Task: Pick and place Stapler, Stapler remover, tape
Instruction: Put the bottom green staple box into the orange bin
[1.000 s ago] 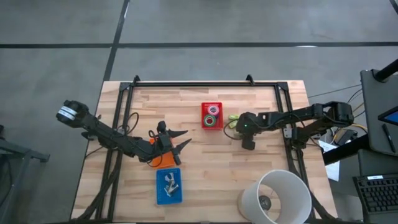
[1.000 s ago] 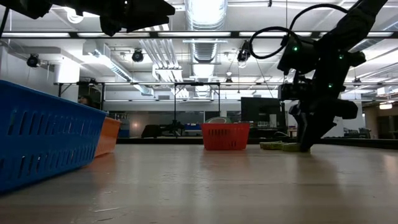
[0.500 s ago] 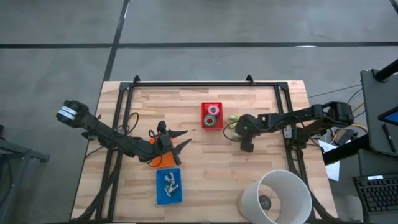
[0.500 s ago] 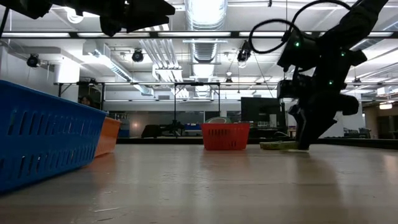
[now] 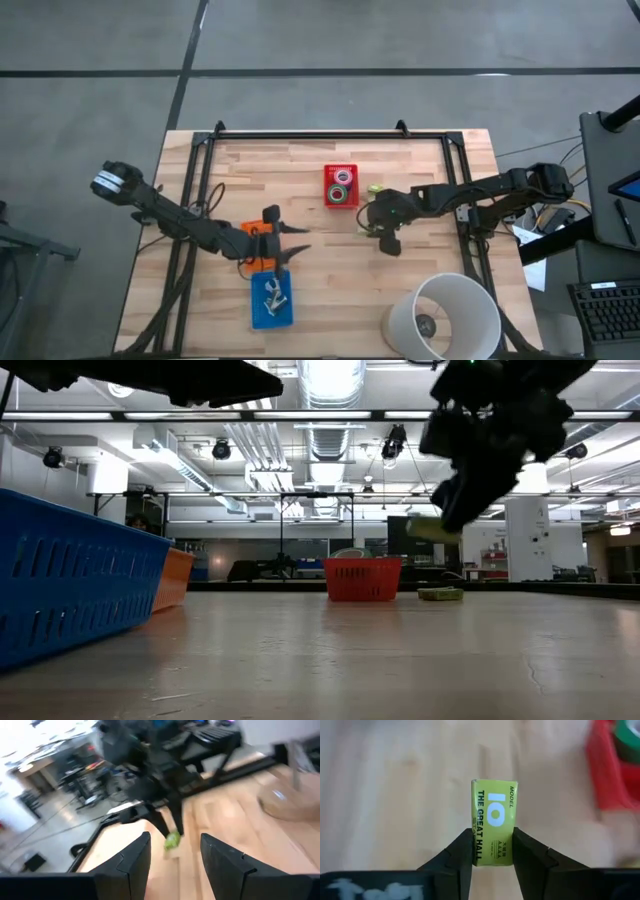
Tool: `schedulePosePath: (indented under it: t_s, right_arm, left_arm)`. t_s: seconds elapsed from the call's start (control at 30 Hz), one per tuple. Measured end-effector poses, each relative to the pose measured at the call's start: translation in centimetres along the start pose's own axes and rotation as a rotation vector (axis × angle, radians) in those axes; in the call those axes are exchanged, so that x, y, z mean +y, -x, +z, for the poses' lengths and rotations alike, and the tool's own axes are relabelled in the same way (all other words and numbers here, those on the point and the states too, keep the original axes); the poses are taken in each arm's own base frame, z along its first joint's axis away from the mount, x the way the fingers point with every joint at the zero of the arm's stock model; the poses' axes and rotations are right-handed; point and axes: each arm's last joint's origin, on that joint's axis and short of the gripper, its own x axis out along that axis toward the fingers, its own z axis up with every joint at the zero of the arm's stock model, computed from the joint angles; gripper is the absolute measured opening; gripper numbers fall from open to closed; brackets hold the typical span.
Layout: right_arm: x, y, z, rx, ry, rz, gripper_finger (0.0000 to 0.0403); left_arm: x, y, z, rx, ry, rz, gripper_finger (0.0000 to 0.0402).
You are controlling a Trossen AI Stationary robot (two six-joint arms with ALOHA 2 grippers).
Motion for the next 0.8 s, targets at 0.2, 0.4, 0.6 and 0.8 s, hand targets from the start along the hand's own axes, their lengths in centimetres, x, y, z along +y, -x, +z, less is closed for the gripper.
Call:
schedulePosePath:
  t_s: [0.2,0.4,0.6,0.8]
  right_arm:
    - [2.1,1.1,2.6,-0.066,-0.004,0.161,0.0106]
    - [3.7,2.1,4.3,-0.103,0.005,0.262,0.0113]
    - [4.9,3.0,5.7,-0.145,0.024,0.296,0.0109]
    - [5.5,3.6,6.4,-0.161,0.031,0.333,0.0114]
  left_arm:
    - [-0.7,-0.4,-0.6,0.000,-0.071,-0.079,0.0175]
    - [-1.4,-1.5,-0.1,-0.020,-0.133,-0.117,0.0175]
    - [-2.2,-3.3,1.0,-0.032,-0.138,-0.114,0.0175]
    - [-3.0,-5.0,1.9,-0.042,-0.251,-0.104,0.0175]
